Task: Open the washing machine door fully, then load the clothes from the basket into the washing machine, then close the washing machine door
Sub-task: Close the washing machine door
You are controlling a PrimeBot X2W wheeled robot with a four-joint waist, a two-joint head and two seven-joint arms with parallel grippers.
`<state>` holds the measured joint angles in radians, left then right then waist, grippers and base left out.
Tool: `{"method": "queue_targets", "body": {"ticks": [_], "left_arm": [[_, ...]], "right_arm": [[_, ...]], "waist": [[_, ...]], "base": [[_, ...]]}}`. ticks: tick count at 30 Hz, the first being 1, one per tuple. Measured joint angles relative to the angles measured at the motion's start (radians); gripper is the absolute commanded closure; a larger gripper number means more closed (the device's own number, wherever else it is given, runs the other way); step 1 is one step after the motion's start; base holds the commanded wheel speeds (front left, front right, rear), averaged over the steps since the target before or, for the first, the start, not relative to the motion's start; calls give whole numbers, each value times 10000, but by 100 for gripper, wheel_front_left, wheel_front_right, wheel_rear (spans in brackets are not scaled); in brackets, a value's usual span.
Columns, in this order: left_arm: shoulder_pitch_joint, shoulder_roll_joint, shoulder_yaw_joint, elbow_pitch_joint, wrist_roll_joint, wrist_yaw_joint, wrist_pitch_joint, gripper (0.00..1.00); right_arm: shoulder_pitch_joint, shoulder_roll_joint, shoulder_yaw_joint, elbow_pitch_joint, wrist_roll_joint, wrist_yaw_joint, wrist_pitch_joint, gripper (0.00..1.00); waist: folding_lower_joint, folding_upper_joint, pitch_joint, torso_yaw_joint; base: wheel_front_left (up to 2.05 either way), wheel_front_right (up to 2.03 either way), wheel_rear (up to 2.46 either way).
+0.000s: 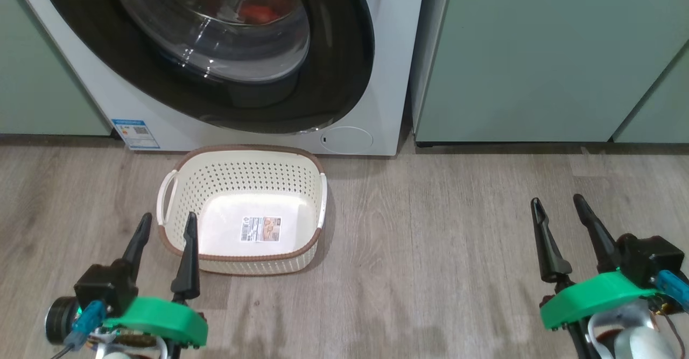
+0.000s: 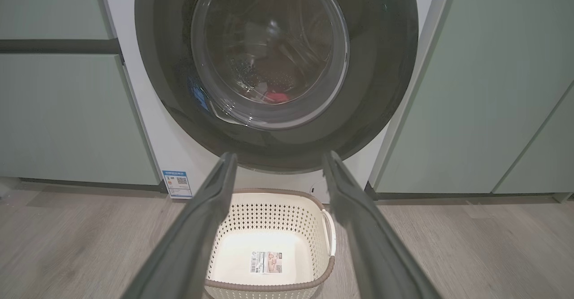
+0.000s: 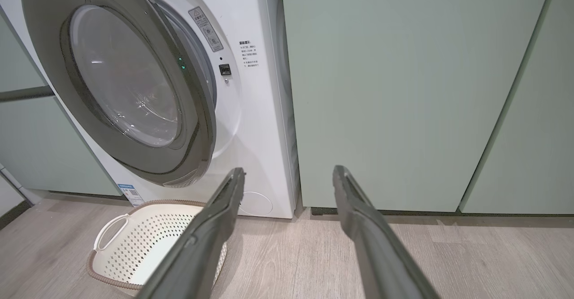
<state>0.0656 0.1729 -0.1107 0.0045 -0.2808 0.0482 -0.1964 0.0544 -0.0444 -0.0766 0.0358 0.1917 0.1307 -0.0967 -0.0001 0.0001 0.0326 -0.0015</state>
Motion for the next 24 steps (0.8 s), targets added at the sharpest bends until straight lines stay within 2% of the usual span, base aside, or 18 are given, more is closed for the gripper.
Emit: {"method": "queue_targets", "body": {"ticks": [21,22,23,24], "left_arm": [[-41,86,-171,128,94,180,-119,0],[-45,88,-174,128,94,180,-119,0],[-46,94,-176,127,94,186,-119,0],[-47,107,-180,125,94,259,-119,0]], "right_arm": [[-8,2,0,-2,6,0,-10,0],[-8,2,-4,-2,13,0,-12,44],[-9,2,-25,-4,40,0,-13,69],[-11,2,-86,-4,48,0,-13,100]], "waist": [[0,0,95,-11],[1,0,101,-4],[1,0,108,4],[1,0,121,24]], "base": [[0,0,0],[0,0,0],[0,0,0],[0,0,0]]}}
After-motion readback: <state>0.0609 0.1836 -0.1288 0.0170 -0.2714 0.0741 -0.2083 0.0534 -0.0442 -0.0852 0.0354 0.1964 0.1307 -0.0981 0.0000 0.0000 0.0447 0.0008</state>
